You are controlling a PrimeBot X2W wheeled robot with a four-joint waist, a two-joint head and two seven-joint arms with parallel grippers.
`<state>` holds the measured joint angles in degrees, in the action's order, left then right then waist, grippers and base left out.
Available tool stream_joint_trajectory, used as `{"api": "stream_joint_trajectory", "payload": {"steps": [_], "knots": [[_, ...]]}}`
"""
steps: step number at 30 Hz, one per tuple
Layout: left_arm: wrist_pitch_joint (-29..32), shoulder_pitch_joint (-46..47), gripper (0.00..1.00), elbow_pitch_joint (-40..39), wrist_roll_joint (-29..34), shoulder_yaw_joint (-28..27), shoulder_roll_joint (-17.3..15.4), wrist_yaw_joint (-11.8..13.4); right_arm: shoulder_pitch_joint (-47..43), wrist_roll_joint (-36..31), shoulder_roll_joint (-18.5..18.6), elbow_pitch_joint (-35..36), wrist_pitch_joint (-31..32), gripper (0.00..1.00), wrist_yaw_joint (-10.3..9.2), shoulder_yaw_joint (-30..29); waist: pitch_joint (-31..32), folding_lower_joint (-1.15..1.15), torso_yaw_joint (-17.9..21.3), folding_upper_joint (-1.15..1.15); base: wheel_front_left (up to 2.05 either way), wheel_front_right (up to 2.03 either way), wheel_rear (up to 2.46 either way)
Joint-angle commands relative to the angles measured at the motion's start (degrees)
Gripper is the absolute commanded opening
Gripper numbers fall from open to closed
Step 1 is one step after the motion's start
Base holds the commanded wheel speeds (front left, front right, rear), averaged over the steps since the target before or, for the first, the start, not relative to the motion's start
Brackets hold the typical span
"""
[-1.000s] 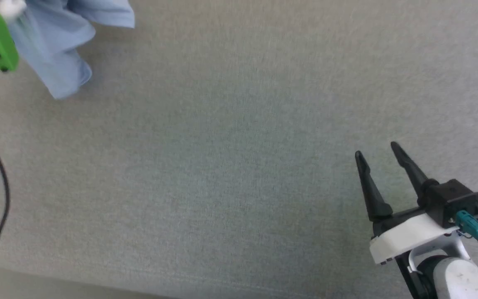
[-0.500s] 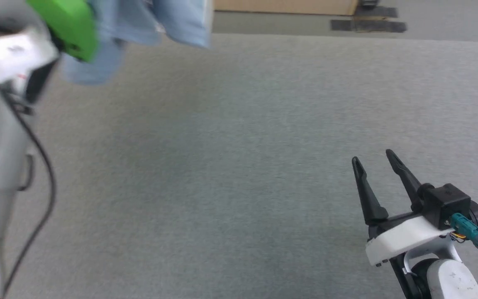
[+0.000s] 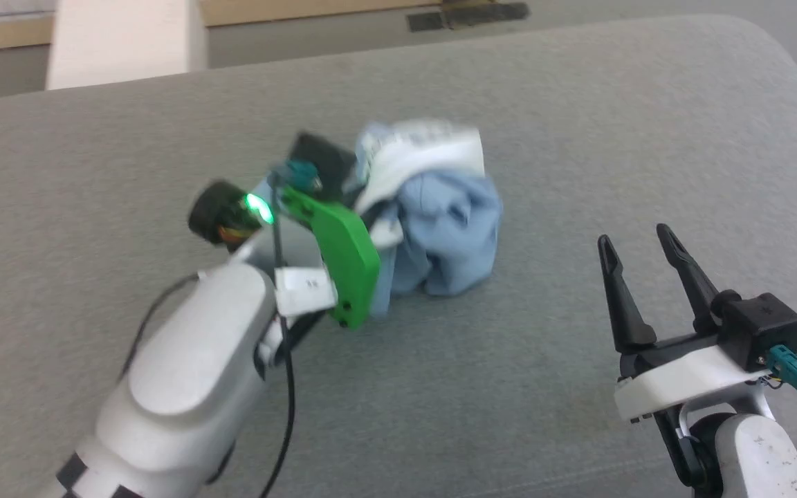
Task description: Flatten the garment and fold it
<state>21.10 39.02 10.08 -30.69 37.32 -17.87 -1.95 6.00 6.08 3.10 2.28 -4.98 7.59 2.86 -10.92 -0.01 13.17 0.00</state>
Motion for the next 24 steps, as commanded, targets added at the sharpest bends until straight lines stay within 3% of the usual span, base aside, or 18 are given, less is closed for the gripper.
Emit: {"api": "stream_joint_trajectory", "payload": {"steps": [1, 2, 3, 13, 18, 24], "knots": [[0.12, -0.9, 0.0, 0.6, 0.02, 0.3, 0.22, 0.18, 0.99, 0.31, -0.19, -0.36, -0.77, 1.0, -0.1, -0.15, -3.37, 0.01, 4.66, 0.0, 0.0, 0.0, 0.0], [0.26, -1.27, 0.25, 1.06, 0.07, 0.67, 0.33, 0.23, 1.02, 0.58, -0.19, -0.54, -1.06, 1.0, -0.1, -0.14, -3.6, 0.01, 4.87, 0.0, 0.0, 0.0, 0.0], [-0.06, -1.53, 1.0, 1.48, 0.26, 0.89, 0.43, 0.35, 1.0, 0.81, -0.2, -0.79, -1.35, 1.0, -0.1, -0.1, -3.74, 0.01, 5.0, 0.0, 0.0, 0.0, 0.0], [-2.93, -0.11, 1.0, 1.69, 0.1, 0.44, 0.27, -0.54, 1.07, 1.01, -0.22, -3.1, -1.44, 1.0, -0.1, -0.37, -0.87, 0.01, 1.25, 0.0, 0.0, 0.0, 0.0], [-6.7, 1.66, 1.0, -0.16, -0.03, -3.06, -0.36, 1.3, 0.7, 0.53, -0.22, -3.62, -0.35, 1.0, -0.1, -0.62, 2.62, 0.01, -2.34, 0.0, 0.0, 0.0, 0.0], [-13.35, 1.2, 1.0, -2.49, 1.8, -7.99, -4.47, 4.27, -0.6, 0.09, -0.22, -3.03, 1.35, 1.0, -0.1, -1.28, 6.51, 0.01, -6.59, 0.0, 0.0, 0.0, 0.0]]}}
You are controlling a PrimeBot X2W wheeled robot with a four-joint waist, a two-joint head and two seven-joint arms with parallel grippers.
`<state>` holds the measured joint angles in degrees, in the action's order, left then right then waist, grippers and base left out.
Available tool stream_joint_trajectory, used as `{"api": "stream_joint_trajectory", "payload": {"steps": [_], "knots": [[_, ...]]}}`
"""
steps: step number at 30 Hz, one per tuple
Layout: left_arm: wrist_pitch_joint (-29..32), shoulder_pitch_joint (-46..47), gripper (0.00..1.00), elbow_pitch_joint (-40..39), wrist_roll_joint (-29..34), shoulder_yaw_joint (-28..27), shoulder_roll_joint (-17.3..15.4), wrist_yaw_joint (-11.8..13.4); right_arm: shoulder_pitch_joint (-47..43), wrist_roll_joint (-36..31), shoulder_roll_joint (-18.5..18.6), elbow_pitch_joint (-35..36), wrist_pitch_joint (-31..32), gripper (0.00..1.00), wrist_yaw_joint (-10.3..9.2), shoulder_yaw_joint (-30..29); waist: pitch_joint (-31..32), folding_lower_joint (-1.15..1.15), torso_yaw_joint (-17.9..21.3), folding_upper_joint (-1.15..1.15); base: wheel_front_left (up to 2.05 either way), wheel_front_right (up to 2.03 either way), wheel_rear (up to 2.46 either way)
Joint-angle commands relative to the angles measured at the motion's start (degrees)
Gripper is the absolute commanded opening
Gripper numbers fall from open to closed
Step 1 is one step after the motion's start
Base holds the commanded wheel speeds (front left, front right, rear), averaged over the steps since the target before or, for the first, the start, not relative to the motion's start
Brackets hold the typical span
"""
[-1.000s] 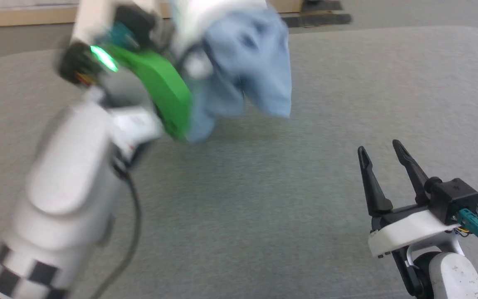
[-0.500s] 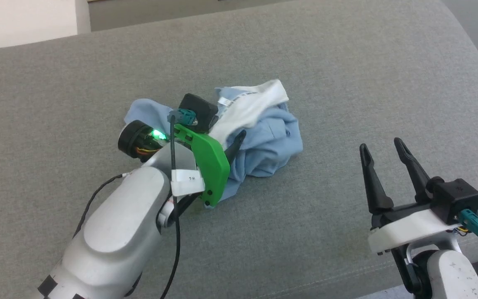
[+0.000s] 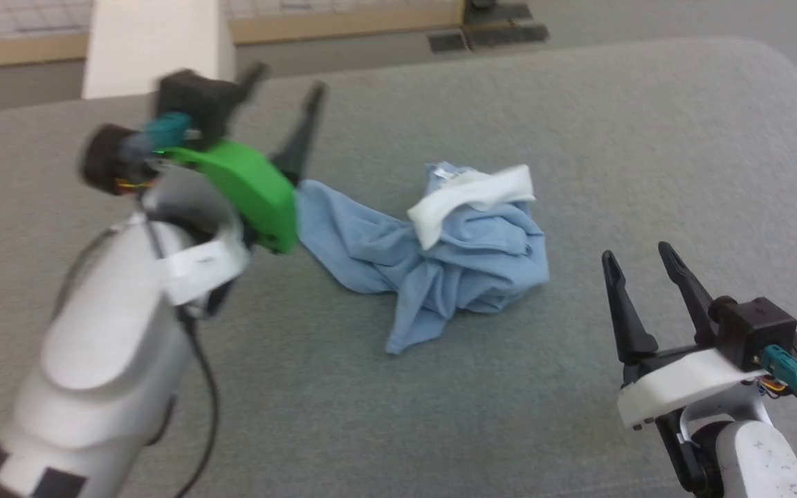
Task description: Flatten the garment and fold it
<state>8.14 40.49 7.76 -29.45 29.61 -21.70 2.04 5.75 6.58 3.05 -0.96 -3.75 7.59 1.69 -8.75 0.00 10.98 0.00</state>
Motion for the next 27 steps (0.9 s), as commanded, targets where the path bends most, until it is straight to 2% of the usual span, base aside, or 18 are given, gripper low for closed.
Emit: {"api": "stream_joint_trajectory", "payload": {"steps": [1, 7, 11, 20, 27], "knots": [[-1.37, -1.25, 1.0, -0.52, 0.81, -0.98, -1.62, 0.8, -0.67, -0.44, -0.17, 0.42, 0.44, 1.0, -0.1, -0.17, 4.88, 0.0, -5.05, 0.0, 0.0, 0.0, 0.0], [-3.95, -9.95, 1.0, -3.77, 0.5, -3.36, -5.86, 3.59, -2.44, -0.16, 0.03, 2.18, 1.59, 1.0, -0.1, -0.77, 7.21, 0.0, -7.81, 0.0, 0.0, 0.0, 0.0], [-4.91, -17.86, 1.0, -6.73, 0.4, -3.47, -7.32, 6.14, -3.61, 0.01, 0.21, 3.38, 2.33, 1.0, -0.1, -1.28, 7.82, 0.0, -9.03, 0.0, 0.0, 0.0, 0.0], [-7.21, -31.63, 1.0, -12.37, 1.69, -1.42, -6.46, 12.54, -5.28, -0.26, 0.44, 3.97, 3.47, 1.0, -0.1, -1.38, 7.95, 0.0, -9.79, 0.0, 0.0, 0.0, 0.0], [-7.05, -33.97, 1.0, -14.69, 1.89, -0.54, -6.01, 13.98, -5.72, -0.37, 0.26, 4.05, 3.61, 1.0, -0.1, -1.25, 7.69, 0.0, -9.94, 0.0, 0.0, 0.0, 0.0]]}}
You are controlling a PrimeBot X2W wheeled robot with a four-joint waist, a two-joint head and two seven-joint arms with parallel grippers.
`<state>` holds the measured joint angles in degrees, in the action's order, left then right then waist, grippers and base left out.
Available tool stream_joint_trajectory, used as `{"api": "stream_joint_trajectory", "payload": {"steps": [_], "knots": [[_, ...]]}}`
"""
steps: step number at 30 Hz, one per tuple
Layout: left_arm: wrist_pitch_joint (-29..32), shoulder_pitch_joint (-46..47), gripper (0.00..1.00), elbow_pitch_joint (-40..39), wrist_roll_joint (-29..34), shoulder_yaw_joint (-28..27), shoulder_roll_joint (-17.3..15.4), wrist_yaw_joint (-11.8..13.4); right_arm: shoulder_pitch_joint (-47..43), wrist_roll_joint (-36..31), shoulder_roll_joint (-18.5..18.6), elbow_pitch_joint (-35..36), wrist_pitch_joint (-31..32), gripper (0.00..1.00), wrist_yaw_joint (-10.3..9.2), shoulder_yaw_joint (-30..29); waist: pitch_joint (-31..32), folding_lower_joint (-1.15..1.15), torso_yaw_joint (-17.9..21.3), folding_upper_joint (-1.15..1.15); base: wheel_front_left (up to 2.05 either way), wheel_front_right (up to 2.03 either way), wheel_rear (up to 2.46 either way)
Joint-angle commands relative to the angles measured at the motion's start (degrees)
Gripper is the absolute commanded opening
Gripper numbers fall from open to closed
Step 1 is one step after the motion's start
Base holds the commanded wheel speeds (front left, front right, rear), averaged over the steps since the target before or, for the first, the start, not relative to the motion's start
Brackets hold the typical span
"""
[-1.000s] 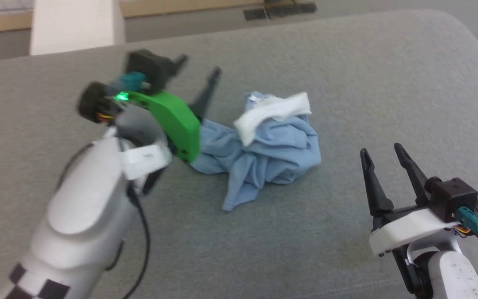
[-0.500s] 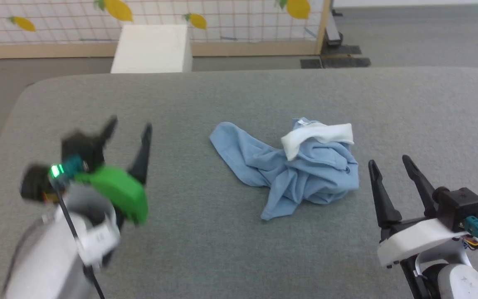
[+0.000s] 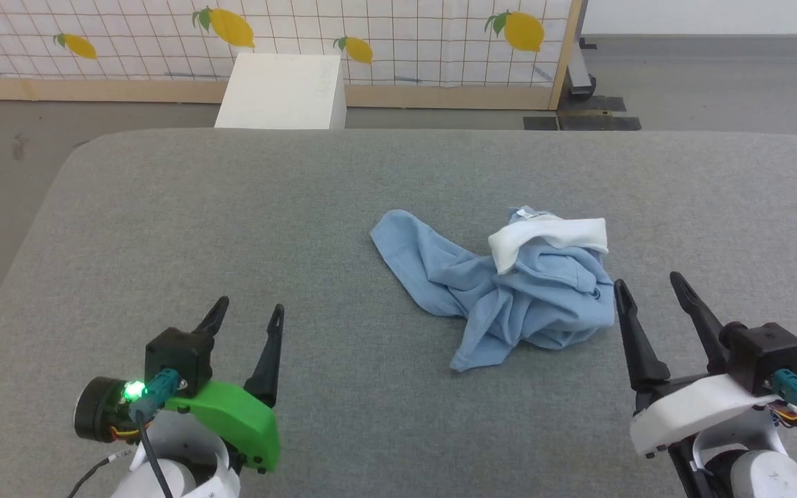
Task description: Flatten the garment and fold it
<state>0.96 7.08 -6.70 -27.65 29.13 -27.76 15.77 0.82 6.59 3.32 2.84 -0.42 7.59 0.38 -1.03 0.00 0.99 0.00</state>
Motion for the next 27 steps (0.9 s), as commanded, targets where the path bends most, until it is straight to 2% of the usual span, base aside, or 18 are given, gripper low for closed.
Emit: {"api": "stream_joint_trajectory", "payload": {"steps": [1, 9, 11, 14, 21, 27], "knots": [[0.37, -0.58, 1.0, -0.42, 0.04, 0.07, -0.1, 0.13, -0.71, -0.39, -0.03, 0.21, 0.3, 1.0, -0.1, 0.16, -0.08, 0.0, 0.16, 0.0, 0.0, 0.0, 0.0], [3.23, 0.09, 1.0, -2.28, -1.43, 1.28, -0.48, -1.45, -0.24, -0.52, -0.19, 0.02, 0.26, 1.0, -0.1, 0.42, -1.33, 0.0, 1.61, 0.0, 0.0, 0.0, 0.0], [6.71, 0.94, 1.0, -2.58, -2.99, 3.0, -0.49, -3.5, 0.05, -0.69, -0.21, 0.15, 0.24, 1.0, -0.1, 0.58, -2.1, 0.0, 2.27, 0.0, 0.0, 0.0, 0.0], [10.76, 3.5, 1.0, -3.3, -4.35, 4.09, -0.17, -4.92, 0.62, -0.96, -0.24, 0.56, 0.16, 1.0, -0.1, 0.62, -3.78, 0.0, 3.49, 0.0, 0.0, 0.0, 0.0], [23.22, 13.54, 1.0, -2.23, -6.46, 7.76, -0.38, -10.22, 2.0, -1.86, -0.33, 1.87, -0.64, 1.0, -0.1, 0.8, -10.46, 0.0, 7.36, 0.0, 0.0, 0.0, 0.0], [31.79, 23.19, 1.0, 2.33, -8.15, 8.11, 0.14, -12.73, 3.18, -2.26, -0.41, 2.33, -2.36, 1.0, -0.1, 0.96, -16.85, 0.0, 10.99, 0.0, 0.0, 0.0, 0.0]]}}
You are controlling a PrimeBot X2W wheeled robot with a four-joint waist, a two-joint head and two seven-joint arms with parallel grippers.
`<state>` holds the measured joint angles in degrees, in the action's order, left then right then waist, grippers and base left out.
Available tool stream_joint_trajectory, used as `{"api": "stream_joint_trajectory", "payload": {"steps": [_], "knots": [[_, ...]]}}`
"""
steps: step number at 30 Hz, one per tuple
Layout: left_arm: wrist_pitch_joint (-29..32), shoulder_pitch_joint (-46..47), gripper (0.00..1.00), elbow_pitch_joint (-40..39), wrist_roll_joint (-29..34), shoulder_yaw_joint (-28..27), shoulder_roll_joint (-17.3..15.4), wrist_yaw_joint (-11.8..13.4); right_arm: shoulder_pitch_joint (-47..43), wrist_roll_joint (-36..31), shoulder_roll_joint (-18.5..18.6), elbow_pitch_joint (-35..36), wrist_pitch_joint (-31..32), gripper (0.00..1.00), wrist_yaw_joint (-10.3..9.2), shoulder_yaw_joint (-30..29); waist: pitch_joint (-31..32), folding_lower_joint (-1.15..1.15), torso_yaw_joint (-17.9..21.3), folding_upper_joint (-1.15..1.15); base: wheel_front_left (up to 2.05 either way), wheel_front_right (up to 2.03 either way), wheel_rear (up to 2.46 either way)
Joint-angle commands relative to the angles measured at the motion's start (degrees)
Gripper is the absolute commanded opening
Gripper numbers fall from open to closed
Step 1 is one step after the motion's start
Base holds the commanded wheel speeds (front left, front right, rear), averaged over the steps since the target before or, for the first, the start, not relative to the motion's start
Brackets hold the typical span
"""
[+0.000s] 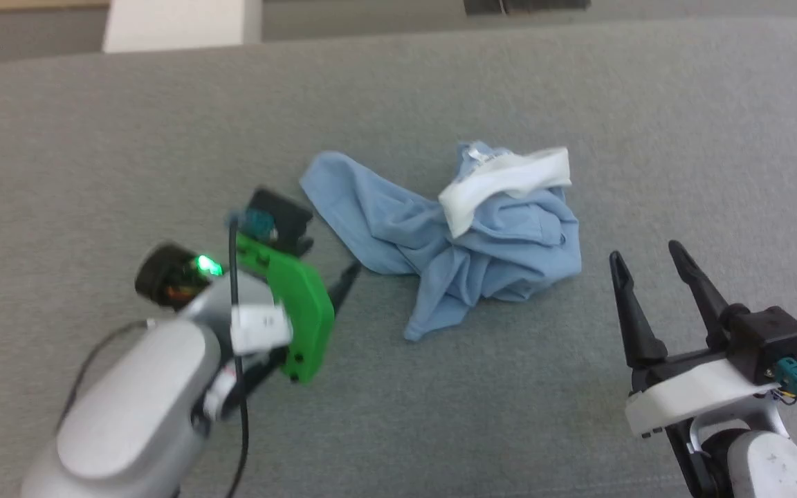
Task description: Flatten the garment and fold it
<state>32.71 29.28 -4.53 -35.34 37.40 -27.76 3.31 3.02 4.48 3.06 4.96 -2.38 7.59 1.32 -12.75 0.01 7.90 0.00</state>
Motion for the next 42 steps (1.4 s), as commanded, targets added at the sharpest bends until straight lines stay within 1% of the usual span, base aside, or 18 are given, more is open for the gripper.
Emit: {"api": "stream_joint_trajectory", "payload": {"steps": [1, 3, 5, 7, 11, 15, 19, 20, 21, 24, 28, 30, 34, 38, 42], "knots": [[1.33, 2.65, 1.0, 1.39, -0.56, -0.06, 0.19, -0.71, 1.17, 0.05, -0.15, 0.08, -0.84, 1.0, -0.1, 0.01, -5.97, -0.01, 4.66, 0.0, 0.0, 0.0, 0.0], [4.29, 5.29, 1.0, 3.71, -1.34, 0.15, 0.22, -1.55, 1.53, 0.5, -0.16, -0.13, -1.58, 1.0, -0.1, 0.08, -7.63, -0.01, 5.77, 0.0, 0.0, 0.0, 0.0], [7.39, 7.76, 1.0, 6.05, -2.35, 0.52, 0.03, -2.9, 1.9, 1.06, -0.17, -0.39, -2.37, 1.0, -0.1, 0.14, -8.88, -0.01, 6.66, 0.0, 0.0, 0.0, 0.0], [9.0, 10.31, 1.0, 7.96, -2.79, 0.21, -0.18, -3.69, 2.17, 1.23, -0.17, -0.72, -3.02, 1.0, -0.1, 0.4, -9.94, -0.01, 7.53, 0.0, 0.0, 0.0, 0.0], [11.06, 14.19, 1.0, 11.71, -2.94, -0.11, -0.26, -4.43, 2.51, 1.56, -0.17, -1.57, -4.15, 1.0, -0.1, 0.75, -11.34, -0.01, 8.86, 0.0, 0.0, 0.0, 0.0], [14.95, 15.8, 1.0, 15.2, -2.98, 1.48, -0.92, -5.66, 2.71, 1.91, -0.17, -2.3, -5.13, 1.0, -0.1, 1.11, -12.07, -0.01, 9.61, 0.0, 0.0, 0.0, 0.0], [19.29, 14.81, 1.0, 17.18, -3.65, 4.0, -2.02, -7.17, 2.82, 3.27, -0.18, -2.84, -5.41, 1.0, -0.1, 1.05, -12.27, -0.01, 9.62, 0.0, 0.0, 0.0, 0.0], [19.33, 14.55, 0.64, 16.98, -4.06, 4.28, -2.1, -7.67, 2.94, 3.34, -0.18, -2.85, -5.4, 1.0, -0.1, 1.13, -12.31, -0.01, 9.5, 0.0, 0.0, 0.0, 0.0], [19.07, 14.05, 0.0, 16.9, -4.87, 4.21, -1.97, -7.98, 3.09, 3.38, -0.18, -2.85, -5.38, 1.0, -0.1, 1.19, -12.27, -0.01, 9.27, 0.0, 0.0, 0.0, 0.0], [17.77, 13.17, 0.0, 16.34, -5.68, 4.13, -2.02, -8.45, 3.28, 3.21, -0.18, -2.93, -5.15, 1.0, -0.1, 1.19, -11.54, -0.01, 8.28, 0.0, 0.0, 0.0, 0.0], [12.16, 12.96, 0.0, 15.38, -4.77, 1.93, -1.91, -6.91, 3.31, 2.69, -0.18, -3.19, -4.58, 1.0, -0.1, 1.12, -9.61, -0.01, 6.52, 0.0, 0.0, 0.0, 0.0], [8.92, 13.05, 0.0, 14.75, -4.05, 0.36, -1.95, -5.5, 3.22, 2.45, -0.18, -3.28, -4.21, 1.0, -0.1, 1.03, -8.41, -0.01, 5.49, 0.0, 0.0, 0.0, 0.0], [2.08, 12.81, 0.0, 13.49, -2.82, -3.75, -2.69, -1.84, 2.92, 2.12, -0.18, -3.51, -3.27, 1.0, -0.1, 0.73, -5.5, -0.01, 3.12, 0.0, 0.0, 0.0, 0.0], [-4.15, 11.79, 0.0, 12.5, -1.85, -8.53, -4.54, 2.35, 2.49, 2.04, -0.18, -3.44, -2.12, 1.0, -0.1, 0.95, -3.03, -0.01, 0.9, 0.0, 0.0, 0.0, 0.0], [-8.02, 9.21, 0.0, 12.73, -1.52, -12.37, -6.8, 6.01, 2.27, 2.09, -0.18, -3.32, -1.17, 1.0, -0.1, 1.14, -1.37, -0.01, -0.53, 0.0, 0.0, 0.0, 0.0]]}}
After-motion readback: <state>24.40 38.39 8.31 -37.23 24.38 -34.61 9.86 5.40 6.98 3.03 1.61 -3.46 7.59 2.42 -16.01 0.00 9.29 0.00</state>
